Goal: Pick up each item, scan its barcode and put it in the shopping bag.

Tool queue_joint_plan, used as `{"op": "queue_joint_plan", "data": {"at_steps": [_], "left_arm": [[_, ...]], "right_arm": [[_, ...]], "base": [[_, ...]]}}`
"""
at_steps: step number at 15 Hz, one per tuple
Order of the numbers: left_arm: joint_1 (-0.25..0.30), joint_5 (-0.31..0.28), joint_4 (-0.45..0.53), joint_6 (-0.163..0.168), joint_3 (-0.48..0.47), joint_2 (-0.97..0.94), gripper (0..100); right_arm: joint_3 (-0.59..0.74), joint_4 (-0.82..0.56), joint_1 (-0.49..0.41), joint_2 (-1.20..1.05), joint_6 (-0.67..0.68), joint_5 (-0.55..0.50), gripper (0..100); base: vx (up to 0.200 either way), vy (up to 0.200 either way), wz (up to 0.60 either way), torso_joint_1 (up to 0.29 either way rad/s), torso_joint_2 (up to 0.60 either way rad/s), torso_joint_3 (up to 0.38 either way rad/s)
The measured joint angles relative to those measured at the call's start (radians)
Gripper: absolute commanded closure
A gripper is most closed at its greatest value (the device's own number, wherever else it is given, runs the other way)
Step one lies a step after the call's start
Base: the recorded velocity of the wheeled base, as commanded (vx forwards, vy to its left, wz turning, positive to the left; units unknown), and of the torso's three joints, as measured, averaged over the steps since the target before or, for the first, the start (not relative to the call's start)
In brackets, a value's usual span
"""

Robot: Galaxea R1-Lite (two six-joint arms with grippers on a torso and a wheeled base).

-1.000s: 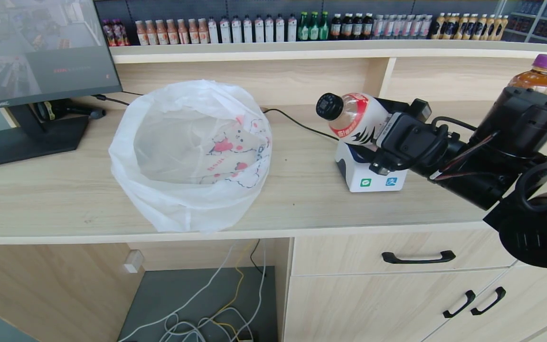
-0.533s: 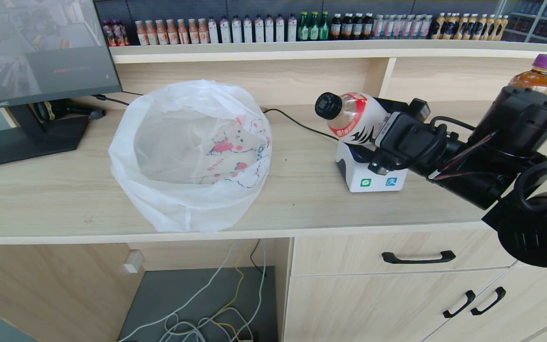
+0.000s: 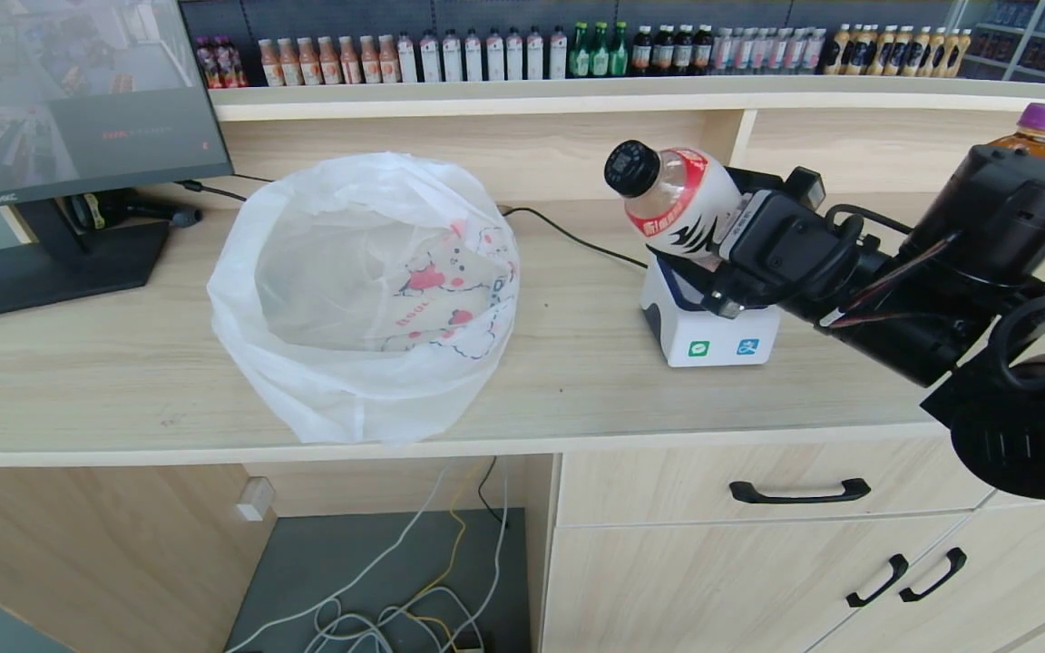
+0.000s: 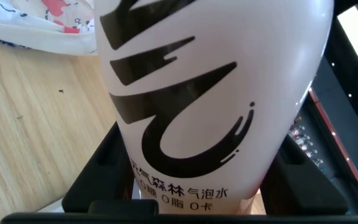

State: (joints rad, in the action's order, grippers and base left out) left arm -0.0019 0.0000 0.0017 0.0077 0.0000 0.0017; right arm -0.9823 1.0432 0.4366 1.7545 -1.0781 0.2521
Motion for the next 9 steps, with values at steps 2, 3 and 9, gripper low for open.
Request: {"op": "queue_joint_plan", "data": {"at_steps": [2,3,9], "left_arm": [[0.000,0.000,0.000,0.001,0.000,0.000,0],[0.000,0.000,0.000,0.001,0.000,0.000,0],[0.001,0.000,0.000,0.002,0.000,0.000,0]], "right_arm": [[-0.018,0.000,0.000,-0.004,0.021,-0.019,100],[-0.027,0.000,0.000,-0.006,0.030,-0.028,100],[-0.049,0.014,0.014,-0.031,0.256,-0.203,100]], "base": [[0.000,0.000,0.00,0.000,0.00,0.000],[0.000,0.000,0.00,0.000,0.00,0.000],[0.000,0.000,0.00,0.000,0.00,0.000]]}}
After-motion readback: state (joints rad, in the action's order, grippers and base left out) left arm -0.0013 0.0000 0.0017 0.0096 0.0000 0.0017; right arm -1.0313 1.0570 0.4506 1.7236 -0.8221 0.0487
